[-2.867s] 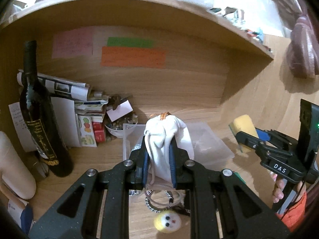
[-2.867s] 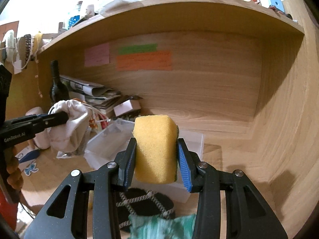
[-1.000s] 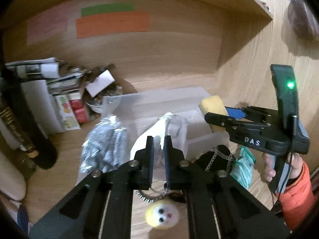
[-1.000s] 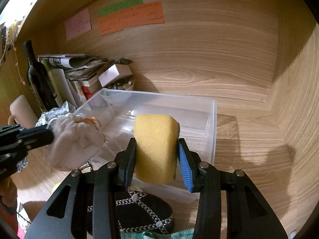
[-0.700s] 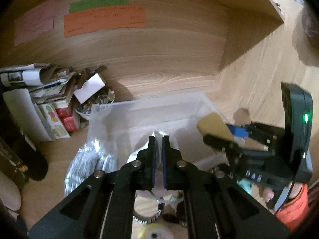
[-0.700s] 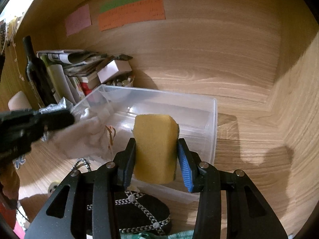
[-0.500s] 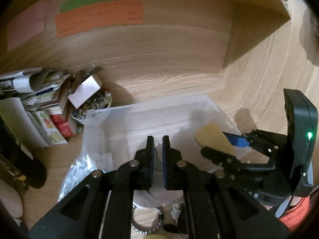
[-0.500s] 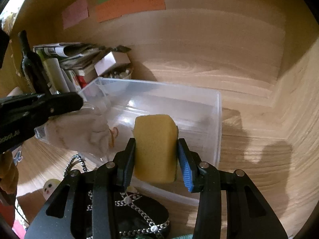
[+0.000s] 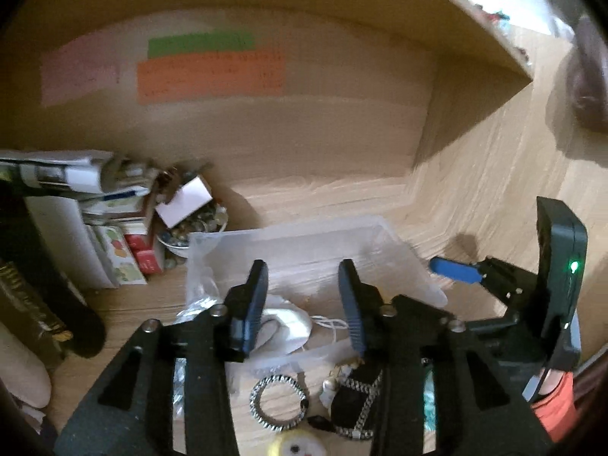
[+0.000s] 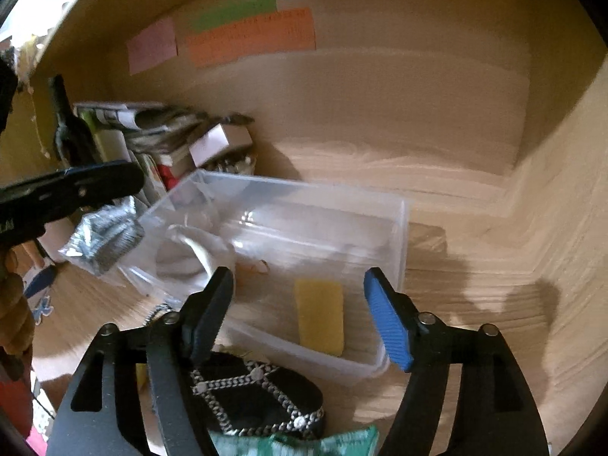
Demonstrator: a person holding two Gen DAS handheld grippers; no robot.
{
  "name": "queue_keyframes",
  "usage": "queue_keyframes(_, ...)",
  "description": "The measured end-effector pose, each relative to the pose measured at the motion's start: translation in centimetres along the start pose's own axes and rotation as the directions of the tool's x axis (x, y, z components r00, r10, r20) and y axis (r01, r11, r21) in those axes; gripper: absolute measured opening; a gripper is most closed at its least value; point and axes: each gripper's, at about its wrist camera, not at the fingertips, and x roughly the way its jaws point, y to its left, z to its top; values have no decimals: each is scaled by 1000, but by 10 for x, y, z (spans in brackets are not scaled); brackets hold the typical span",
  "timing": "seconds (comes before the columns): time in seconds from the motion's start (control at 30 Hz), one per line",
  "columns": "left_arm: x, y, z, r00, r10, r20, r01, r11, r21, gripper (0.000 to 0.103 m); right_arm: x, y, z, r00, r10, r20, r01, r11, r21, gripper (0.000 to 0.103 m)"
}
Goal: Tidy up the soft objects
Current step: 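Grasp the silver foil bag with left tool while right tool grasps green glove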
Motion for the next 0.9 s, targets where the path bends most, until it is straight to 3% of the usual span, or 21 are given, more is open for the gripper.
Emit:
queue_keyframes(0.1,-21,2,-10,999,22,40,-23,1000,12,59,-17,2,-2,999,-12,37,12,1000,-4,81)
queue_keyframes(0.2,-37,3,-22,997,45,60,-46,999,26,66,-33,3,-8,998,-11,63,11,1000,-3,84)
queue_keyframes(0.4,-47,13,-46,994,99,53,-101,995,25,82,-46,4,-31,998,-19,52,18,1000,21,97)
queue_keyframes(0.67,-12,47,-59,991,129,-41,-131,990,-55,82,-37,-4,-76,997,10,-70,-3,995,99,97)
queue_keyframes(0.77,6,58,-62,991,110,-78,-117,989,-88,82,-32,-5,-87,994,24,-104,-12,993,119,97)
queue_keyframes(0.83,15,63,-64,991,94,-98,-104,989,-105,76,-28,-6,-92,992,24,-127,-8,992,126,96)
queue_keyframes(0.9,19,63,-66,991,82,-110,-94,990,-108,60,-26,-7,-96,990,21,-137,-4,992,130,88)
